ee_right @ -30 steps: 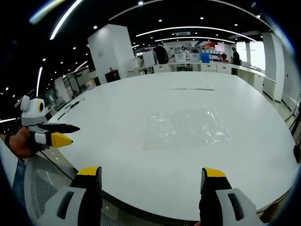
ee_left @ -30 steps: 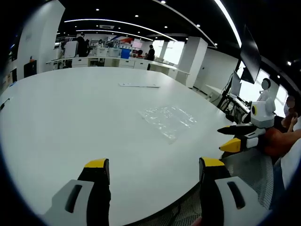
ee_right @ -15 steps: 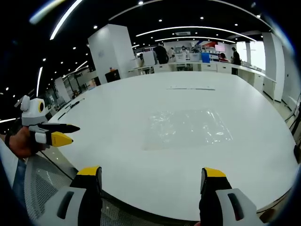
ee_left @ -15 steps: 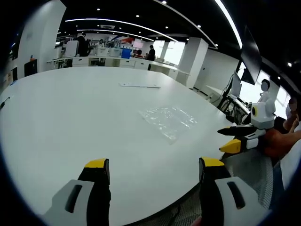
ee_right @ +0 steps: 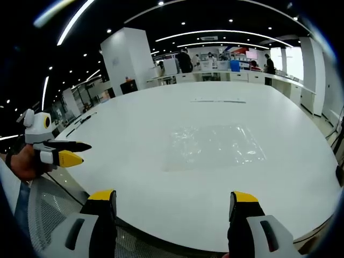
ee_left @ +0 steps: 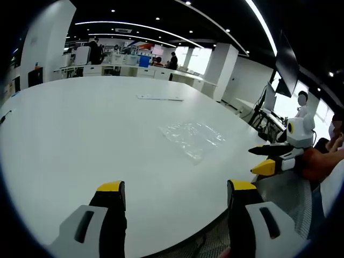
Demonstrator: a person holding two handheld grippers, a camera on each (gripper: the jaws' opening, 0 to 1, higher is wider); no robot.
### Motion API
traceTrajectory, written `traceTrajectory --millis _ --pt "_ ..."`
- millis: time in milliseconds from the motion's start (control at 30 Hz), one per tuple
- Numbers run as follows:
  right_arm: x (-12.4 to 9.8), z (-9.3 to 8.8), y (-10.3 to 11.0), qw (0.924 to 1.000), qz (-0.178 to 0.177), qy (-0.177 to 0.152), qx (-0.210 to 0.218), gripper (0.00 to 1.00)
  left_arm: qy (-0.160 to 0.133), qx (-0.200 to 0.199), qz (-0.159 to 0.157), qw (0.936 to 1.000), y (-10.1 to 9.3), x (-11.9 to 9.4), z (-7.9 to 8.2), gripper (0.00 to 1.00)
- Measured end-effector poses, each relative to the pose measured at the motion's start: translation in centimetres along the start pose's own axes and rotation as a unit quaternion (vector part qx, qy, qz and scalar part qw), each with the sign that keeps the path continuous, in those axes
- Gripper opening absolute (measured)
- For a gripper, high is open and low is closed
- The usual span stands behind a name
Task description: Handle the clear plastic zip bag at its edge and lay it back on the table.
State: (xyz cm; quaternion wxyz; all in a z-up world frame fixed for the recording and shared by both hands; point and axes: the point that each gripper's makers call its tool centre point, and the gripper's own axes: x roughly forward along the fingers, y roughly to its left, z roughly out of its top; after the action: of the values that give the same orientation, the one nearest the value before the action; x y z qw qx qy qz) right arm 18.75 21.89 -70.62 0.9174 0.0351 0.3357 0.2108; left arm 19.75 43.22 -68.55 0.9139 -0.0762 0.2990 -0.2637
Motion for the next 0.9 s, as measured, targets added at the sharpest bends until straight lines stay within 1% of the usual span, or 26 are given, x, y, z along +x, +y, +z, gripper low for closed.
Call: traceTrajectory --millis 400,900 --pt "-0.23 0.21 0.26 1.0000 0.002 -0.002 0.000 0.87 0.000 0.001 -0.002 1.0000 -0.27 -0.11 0.10 0.77" --pt "-0.12 -0.06 0.28 1.0000 0.003 0.002 0.000 0.86 0.006 0.004 -0.004 1.0000 -0.32 -0.02 -0.14 0.76"
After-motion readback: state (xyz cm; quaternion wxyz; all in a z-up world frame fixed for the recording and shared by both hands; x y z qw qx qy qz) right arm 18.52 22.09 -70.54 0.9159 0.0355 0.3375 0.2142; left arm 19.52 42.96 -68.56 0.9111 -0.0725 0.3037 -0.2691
